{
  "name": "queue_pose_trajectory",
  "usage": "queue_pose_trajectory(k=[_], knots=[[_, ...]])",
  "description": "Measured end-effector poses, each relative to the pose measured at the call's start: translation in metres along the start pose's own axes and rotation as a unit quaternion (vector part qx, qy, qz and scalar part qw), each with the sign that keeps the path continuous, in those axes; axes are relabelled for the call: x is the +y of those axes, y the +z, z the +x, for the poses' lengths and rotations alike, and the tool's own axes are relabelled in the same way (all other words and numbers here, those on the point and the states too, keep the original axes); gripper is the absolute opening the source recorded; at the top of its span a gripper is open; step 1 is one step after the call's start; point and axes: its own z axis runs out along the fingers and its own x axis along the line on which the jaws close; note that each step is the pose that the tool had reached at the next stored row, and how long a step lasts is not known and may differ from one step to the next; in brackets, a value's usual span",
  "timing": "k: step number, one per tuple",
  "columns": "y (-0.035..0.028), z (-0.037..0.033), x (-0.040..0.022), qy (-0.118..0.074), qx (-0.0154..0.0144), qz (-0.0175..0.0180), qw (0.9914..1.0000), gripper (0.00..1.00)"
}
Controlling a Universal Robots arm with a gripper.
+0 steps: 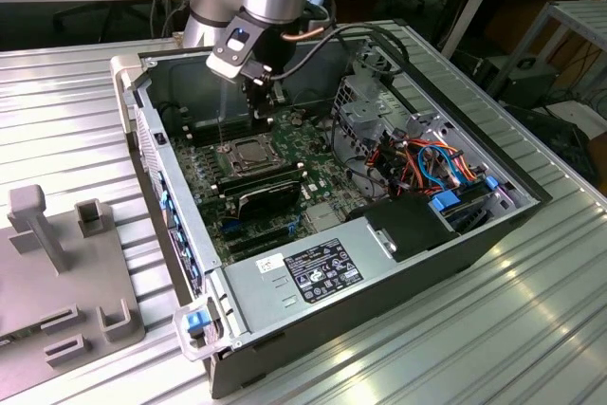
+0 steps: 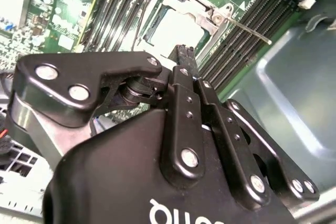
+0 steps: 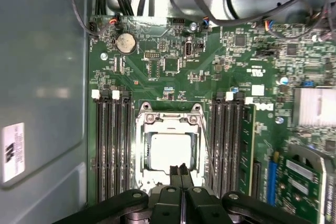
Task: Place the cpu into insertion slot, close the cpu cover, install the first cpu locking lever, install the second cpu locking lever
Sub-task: 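Install the first cpu locking lever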
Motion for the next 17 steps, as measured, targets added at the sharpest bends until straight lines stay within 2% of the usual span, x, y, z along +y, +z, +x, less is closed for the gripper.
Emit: queue_pose_trajectory(k=[2, 7, 11, 16, 17], knots=[[-0.0078, -0.0003, -0.0001, 0.0, -0.001, 0.0001, 1.0, 0.11], [-0.0087, -0.0003, -0.0001, -0.002, -0.0014, 0.0, 1.0, 0.11], [-0.0087, -0.0003, 0.0002, -0.029, -0.0018, -0.0011, 0.99957, 0.11], [-0.0086, -0.0003, 0.0002, -0.067, -0.0022, -0.0026, 0.99777, 0.11], [-0.0087, -0.0003, 0.0002, -0.067, -0.0023, -0.0026, 0.99773, 0.11]])
